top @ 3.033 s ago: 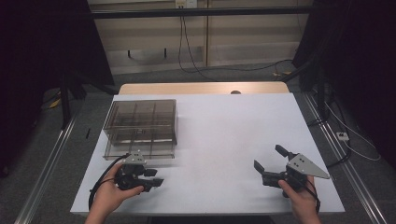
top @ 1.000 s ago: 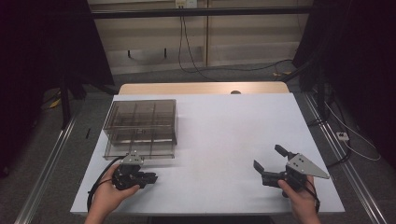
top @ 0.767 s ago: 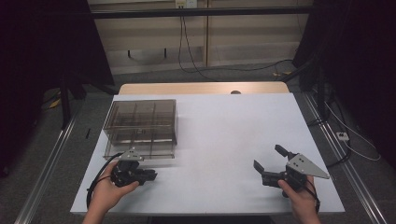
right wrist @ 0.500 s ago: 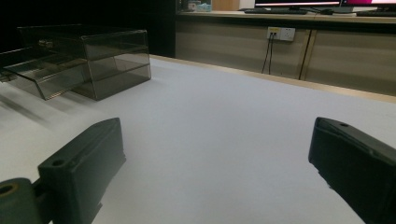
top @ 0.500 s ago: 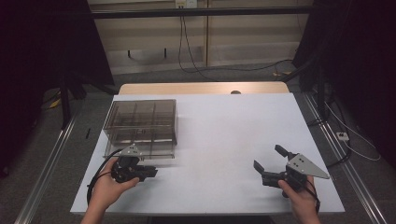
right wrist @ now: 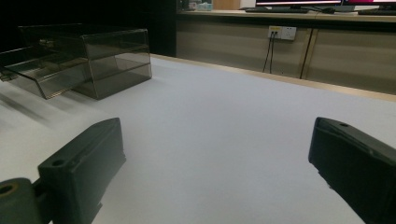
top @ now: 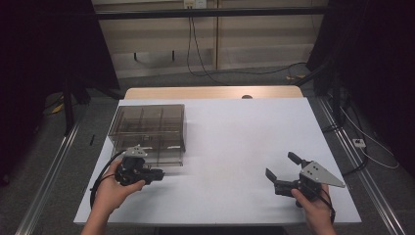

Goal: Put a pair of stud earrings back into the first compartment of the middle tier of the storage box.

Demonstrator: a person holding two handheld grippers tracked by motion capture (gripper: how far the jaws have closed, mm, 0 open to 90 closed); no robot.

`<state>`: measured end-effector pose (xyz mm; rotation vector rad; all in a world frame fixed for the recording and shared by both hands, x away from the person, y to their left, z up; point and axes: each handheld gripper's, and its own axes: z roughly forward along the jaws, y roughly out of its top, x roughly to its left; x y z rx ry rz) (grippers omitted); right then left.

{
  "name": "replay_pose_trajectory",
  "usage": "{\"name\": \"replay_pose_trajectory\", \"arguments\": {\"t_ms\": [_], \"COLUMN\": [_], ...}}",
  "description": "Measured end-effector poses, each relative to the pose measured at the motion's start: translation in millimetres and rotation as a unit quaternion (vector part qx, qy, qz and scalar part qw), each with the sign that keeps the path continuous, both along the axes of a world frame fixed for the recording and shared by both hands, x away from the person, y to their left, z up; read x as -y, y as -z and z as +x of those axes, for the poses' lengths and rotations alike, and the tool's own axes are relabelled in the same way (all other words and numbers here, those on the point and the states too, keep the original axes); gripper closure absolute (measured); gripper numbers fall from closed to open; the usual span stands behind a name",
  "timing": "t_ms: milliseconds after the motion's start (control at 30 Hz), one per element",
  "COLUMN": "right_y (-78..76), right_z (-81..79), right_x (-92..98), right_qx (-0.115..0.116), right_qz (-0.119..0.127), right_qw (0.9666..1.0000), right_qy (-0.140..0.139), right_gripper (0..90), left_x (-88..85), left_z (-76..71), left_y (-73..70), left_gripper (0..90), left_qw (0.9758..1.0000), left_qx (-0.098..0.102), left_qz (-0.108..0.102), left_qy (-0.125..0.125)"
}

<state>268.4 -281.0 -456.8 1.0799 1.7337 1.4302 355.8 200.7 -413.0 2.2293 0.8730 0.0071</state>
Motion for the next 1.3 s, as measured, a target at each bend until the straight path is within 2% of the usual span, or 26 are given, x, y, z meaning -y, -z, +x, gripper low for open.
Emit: {"name": "replay_pose_trajectory", "arguments": {"t_ms": [733,1300], "right_y": [-0.1,0.3], "right_z": [0.4,0.8], "right_x": [-0.5,0.1], "right_qx": [-0.001,-0.001], "right_qz": [0.002,0.0], "right_qw": [1.0,1.0], "right_qy": [-0.001,-0.002], "right_gripper": [2.9,2.9], "left_x": [-6.0,-12.3], "left_z": [13.9,25.0], "left_y": [-20.9,-27.6], "left_gripper": [81.3,81.3], "left_qw": [0.9998,0.9994], "left_qx": [-0.001,-0.002], "left_qz": [-0.003,0.001], "left_qy": [-0.017,-0.034]}}
